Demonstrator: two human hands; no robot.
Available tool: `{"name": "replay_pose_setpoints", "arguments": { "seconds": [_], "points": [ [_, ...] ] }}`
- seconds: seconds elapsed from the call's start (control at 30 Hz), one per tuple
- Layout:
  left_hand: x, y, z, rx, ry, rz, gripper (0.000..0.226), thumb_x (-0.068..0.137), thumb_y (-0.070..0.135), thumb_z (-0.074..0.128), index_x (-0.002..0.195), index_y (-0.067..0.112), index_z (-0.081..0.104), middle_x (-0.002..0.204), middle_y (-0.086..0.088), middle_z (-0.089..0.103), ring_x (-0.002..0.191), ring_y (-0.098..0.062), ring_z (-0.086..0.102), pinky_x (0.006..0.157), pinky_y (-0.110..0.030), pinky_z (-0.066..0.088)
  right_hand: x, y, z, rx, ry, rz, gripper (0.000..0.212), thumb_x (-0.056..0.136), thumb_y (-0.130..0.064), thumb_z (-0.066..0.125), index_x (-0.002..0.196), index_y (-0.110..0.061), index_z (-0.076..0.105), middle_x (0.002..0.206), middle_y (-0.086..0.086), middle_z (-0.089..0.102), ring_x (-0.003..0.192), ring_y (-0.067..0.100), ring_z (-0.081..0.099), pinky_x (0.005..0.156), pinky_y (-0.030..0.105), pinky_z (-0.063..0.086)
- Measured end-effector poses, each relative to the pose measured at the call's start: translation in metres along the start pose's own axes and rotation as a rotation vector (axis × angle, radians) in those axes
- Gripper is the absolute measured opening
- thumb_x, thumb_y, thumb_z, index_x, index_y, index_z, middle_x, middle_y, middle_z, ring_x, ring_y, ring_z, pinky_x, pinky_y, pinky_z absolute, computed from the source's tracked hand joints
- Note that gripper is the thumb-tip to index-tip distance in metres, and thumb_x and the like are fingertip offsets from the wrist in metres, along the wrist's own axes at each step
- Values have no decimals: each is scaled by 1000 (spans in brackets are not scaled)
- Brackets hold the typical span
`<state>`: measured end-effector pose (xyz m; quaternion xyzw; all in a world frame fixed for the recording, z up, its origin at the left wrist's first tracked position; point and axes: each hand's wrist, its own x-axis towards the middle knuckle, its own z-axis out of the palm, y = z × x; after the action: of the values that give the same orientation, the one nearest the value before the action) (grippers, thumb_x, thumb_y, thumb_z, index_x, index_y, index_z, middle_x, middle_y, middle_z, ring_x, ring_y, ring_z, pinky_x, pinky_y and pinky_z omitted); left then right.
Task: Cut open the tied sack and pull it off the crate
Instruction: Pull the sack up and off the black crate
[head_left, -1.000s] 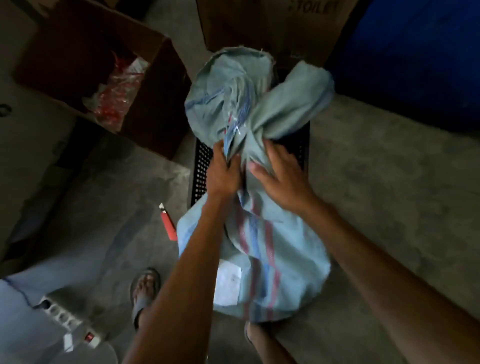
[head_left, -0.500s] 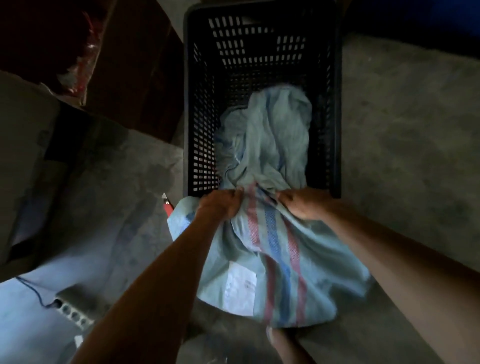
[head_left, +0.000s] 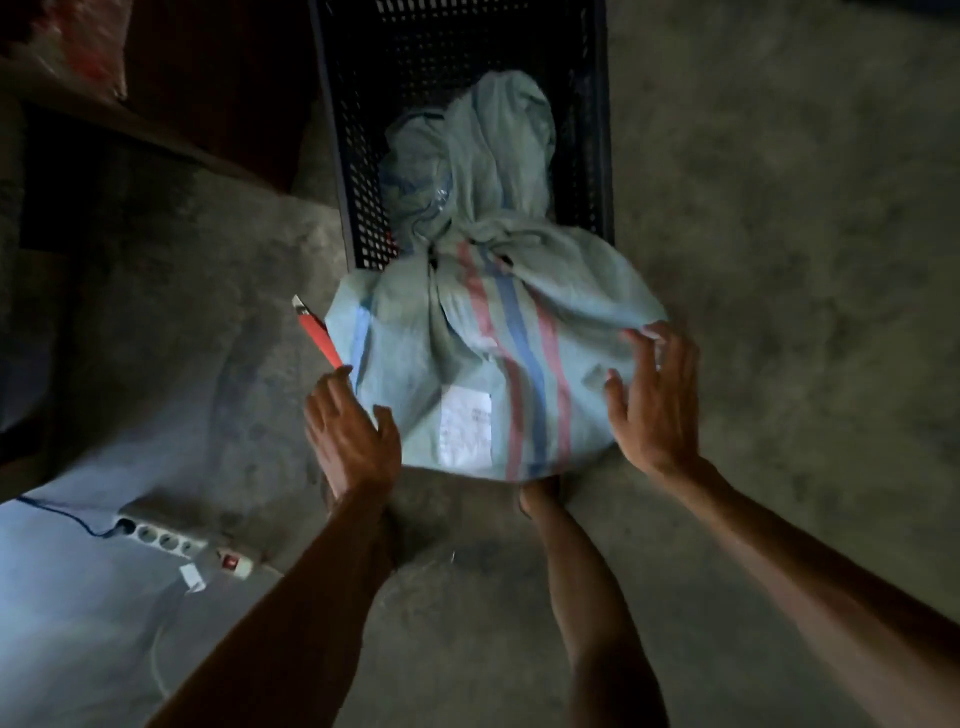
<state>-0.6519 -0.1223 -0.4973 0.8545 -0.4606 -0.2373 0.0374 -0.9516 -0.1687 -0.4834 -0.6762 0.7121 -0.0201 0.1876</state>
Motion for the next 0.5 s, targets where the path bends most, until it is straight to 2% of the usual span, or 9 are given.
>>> {"name": "replay_pose_setpoints", "arguments": {
  "seconds": [0.07,0.13,0.2,0.27,0.33,0.4,0.43,0.5],
  "points": [
    [-23,-34,2,4,-182,-138,58,80,14,66,135,5,50,129,-23,57,124,-42,47,99,-52,42,-47,15,12,-39,-26,129,46,86,-24,60,127,-3,57,124,21,55,115,40,50,102,46,38],
    [-32,-71,14,0,-367,-237,59,85,23,64,138,4,49,132,-26,57,127,-43,47,103,-49,40,-94,26,39,-11,-101,315,46,87,-29,57,123,-1,59,117,21,60,110,41,54,96,43,41],
    [-30,-104,35,-17,-477,-281,61,89,30,63,140,2,45,134,-29,57,129,-44,49,106,-45,38,-135,29,75,100,-213,498,56,88,-43,48,120,1,62,116,22,63,111,42,58,94,43,44],
    [-22,-125,58,-7,-551,-297,68,91,33,68,144,2,39,139,-28,55,132,-42,49,108,-41,38,-160,25,115,285,-291,753,65,91,-49,50,130,2,56,126,24,62,121,40,56,101,43,43],
    [-9,-136,86,-29,-597,-299,77,90,39,70,148,2,35,146,-26,50,137,-39,46,111,-40,37,-165,23,155,467,-253,971,69,96,-47,55,145,0,43,145,22,50,134,36,47,112,44,38],
    [5,-141,116,-118,-628,-280,82,83,47,74,145,5,41,143,-20,54,134,-35,51,112,-39,39,-151,20,193,728,-147,1131,75,94,-53,54,149,-5,38,150,17,46,136,31,47,113,44,39],
    [10,-140,130,-192,-608,-286,77,77,49,76,136,8,50,133,-16,62,125,-31,59,110,-41,43,-141,21,214,835,-75,1202,84,87,-65,53,149,-9,40,149,14,48,132,30,50,110,45,43],
    [23,-142,160,-306,-592,-327,55,79,39,79,121,11,56,113,-5,66,104,-22,65,107,-37,47,-127,51,278,920,67,1332,122,55,-95,48,145,-13,41,142,14,55,123,29,60,102,46,51]
  ]
}}
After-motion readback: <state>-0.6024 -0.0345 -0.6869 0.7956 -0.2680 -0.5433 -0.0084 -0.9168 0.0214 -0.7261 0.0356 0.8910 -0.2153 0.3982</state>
